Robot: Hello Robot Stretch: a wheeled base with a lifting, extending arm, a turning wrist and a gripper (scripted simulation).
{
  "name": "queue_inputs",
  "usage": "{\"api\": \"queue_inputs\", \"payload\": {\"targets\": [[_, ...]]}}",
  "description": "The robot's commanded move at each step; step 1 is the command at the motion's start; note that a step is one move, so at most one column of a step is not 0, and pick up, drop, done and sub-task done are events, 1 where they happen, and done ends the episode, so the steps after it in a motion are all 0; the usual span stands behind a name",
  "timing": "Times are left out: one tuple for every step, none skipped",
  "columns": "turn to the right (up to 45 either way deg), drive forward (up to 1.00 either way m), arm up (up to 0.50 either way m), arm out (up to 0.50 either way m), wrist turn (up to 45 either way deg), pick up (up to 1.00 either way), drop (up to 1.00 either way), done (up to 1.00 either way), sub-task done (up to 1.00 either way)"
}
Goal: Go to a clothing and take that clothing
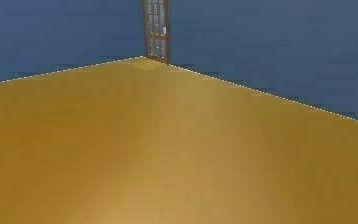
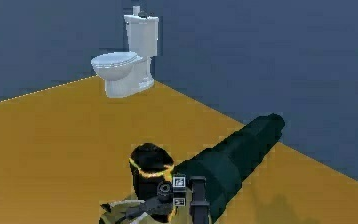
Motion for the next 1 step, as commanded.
{"api": "queue_inputs", "payload": {"targets": [[0.0, 0.0, 0.0, 0.0, 45.0, 0.0, 0.0, 0.0, 0.0]]}}
